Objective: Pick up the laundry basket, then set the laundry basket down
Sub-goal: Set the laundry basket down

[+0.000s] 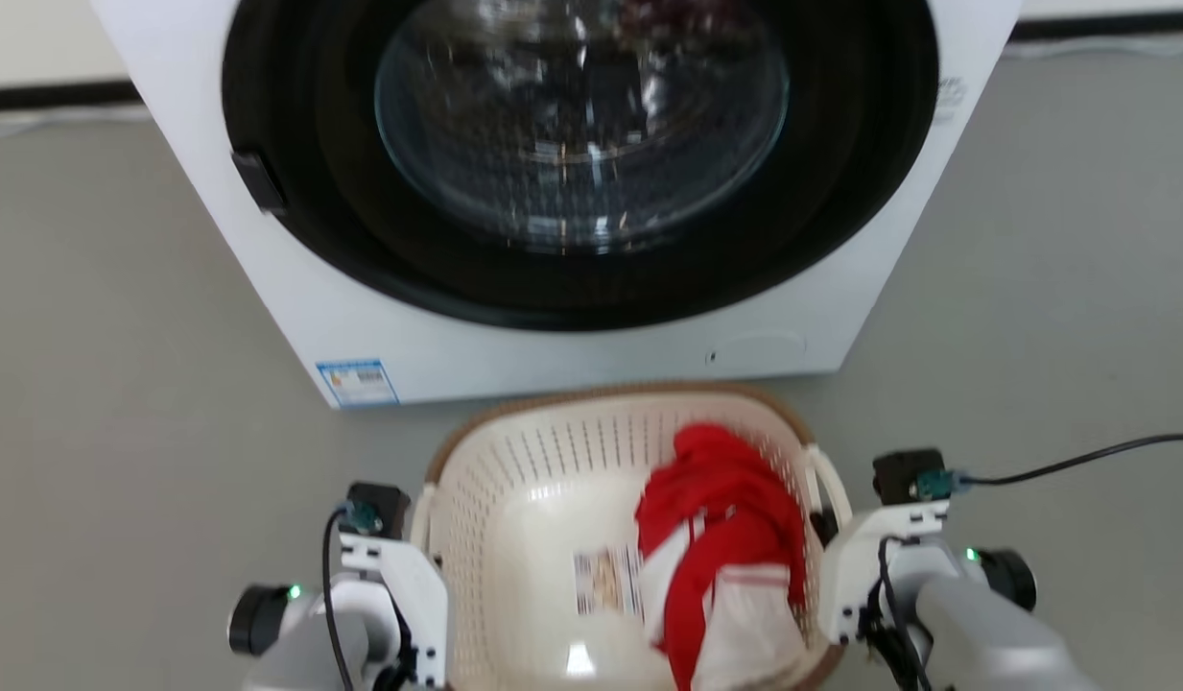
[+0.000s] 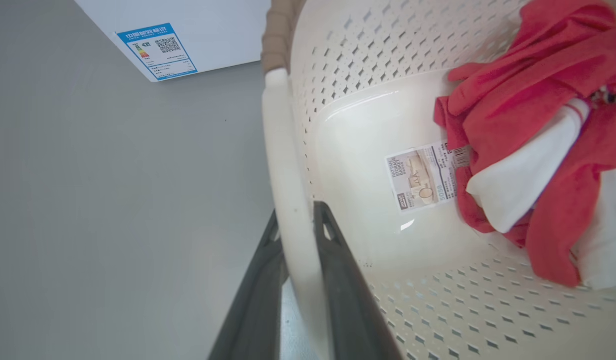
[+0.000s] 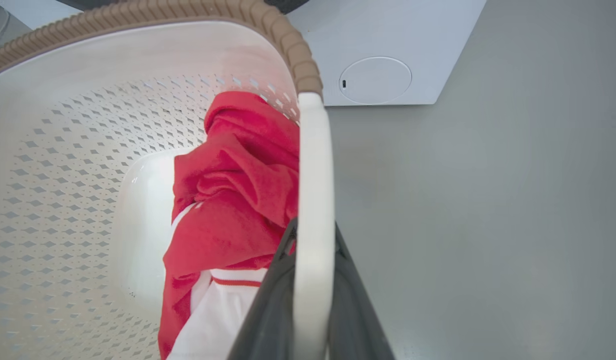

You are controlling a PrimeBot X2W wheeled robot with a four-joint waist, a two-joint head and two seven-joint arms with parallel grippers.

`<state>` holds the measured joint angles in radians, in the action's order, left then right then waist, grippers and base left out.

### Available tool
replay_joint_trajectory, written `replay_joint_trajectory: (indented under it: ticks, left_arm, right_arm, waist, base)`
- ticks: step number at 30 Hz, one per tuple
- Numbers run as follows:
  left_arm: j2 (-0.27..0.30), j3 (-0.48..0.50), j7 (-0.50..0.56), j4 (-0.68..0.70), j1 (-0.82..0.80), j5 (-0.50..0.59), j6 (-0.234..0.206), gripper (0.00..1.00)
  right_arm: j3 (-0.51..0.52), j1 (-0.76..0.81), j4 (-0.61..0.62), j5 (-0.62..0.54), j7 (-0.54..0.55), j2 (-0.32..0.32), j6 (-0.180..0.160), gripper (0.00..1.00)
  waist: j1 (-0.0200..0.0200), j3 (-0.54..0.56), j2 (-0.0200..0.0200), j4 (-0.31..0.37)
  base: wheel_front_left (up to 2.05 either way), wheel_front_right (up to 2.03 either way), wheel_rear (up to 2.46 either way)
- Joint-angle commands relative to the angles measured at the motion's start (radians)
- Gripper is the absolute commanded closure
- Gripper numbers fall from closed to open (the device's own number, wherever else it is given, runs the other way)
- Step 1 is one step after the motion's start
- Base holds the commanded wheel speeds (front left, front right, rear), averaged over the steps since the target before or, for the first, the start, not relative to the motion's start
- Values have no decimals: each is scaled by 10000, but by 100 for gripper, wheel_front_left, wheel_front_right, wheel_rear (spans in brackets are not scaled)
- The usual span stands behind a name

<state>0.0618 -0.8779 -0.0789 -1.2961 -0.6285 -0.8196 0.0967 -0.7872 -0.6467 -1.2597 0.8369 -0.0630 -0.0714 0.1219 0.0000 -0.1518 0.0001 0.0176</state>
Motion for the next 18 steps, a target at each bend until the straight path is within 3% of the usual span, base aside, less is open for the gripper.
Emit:
replay_joint_trajectory:
  ticks: [1,18]
  left_arm:
    - [146,111,-204,148,-502,96,-44,100]
    - [553,119,-1634,264,-2047,372,-274,100]
  right_arm:
    - [-157,-336,302,22,-296,212,88,100]
    - [85,-1723,-97,-143,-1852,212,88,100]
  waist:
    - [0,-485,-1,-36]
    - [0,-3650,-1,-86]
  base:
    - [0,0,0]
    - [0,0,0]
